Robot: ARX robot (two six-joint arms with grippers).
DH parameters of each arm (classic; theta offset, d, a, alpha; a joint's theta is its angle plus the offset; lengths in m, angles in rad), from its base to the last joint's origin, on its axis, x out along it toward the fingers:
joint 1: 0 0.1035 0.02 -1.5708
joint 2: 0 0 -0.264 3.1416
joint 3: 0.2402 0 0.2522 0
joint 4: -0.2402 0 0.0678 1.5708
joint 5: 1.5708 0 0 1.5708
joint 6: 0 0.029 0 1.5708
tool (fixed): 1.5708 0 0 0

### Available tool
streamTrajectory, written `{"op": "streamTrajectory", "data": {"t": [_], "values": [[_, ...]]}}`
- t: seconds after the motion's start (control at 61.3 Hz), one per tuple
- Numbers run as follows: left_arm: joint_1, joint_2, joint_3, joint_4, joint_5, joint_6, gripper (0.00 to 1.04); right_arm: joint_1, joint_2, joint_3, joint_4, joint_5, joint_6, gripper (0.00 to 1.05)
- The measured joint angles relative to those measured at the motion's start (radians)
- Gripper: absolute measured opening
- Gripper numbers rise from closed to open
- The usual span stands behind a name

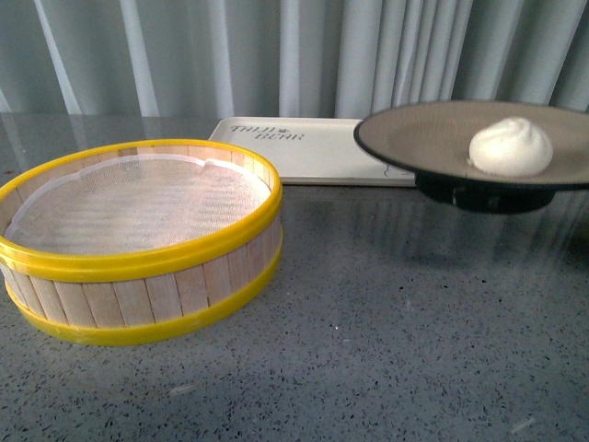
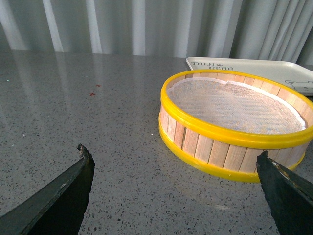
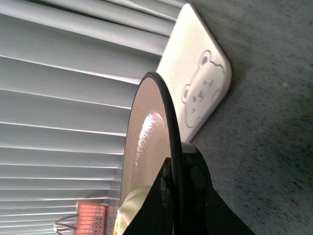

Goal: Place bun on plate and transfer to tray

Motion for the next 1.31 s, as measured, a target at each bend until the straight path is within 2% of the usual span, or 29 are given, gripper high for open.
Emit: {"op": "streamTrajectory", "data": {"t": [0.147, 0.277, 0.424, 0.685, 0.881, 1.109, 1.305], "values": [[0.000, 0.000, 0.000, 0.000, 0.000, 0.000, 0.98, 0.005, 0.076, 0.021, 0.137, 0.021, 0.097, 0.03], [0.000, 0.000, 0.000, 0.000, 0.000, 0.000, 0.98, 0.011, 0.205, 0.147, 0.151, 0.061, 0.160, 0.03], [0.000, 0.000, 0.000, 0.000, 0.000, 0.000, 0.98, 0.018, 0.296, 0.299, 0.077, 0.076, 0.173, 0.03], [0.000, 0.000, 0.000, 0.000, 0.000, 0.000, 0.98, 0.047, 0.488, 0.631, -0.164, 0.117, 0.147, 0.03], [0.000, 0.000, 0.000, 0.000, 0.000, 0.000, 0.98, 0.070, 0.602, 0.858, -0.288, 0.142, 0.119, 0.03], [0.000, 0.000, 0.000, 0.000, 0.000, 0.000, 0.98, 0.079, 0.682, 1.001, -0.380, 0.142, 0.092, 0.03], [0.000, 0.000, 0.000, 0.000, 0.000, 0.000, 0.98, 0.087, 0.743, 1.049, -0.404, 0.144, 0.073, 0.03]]}}
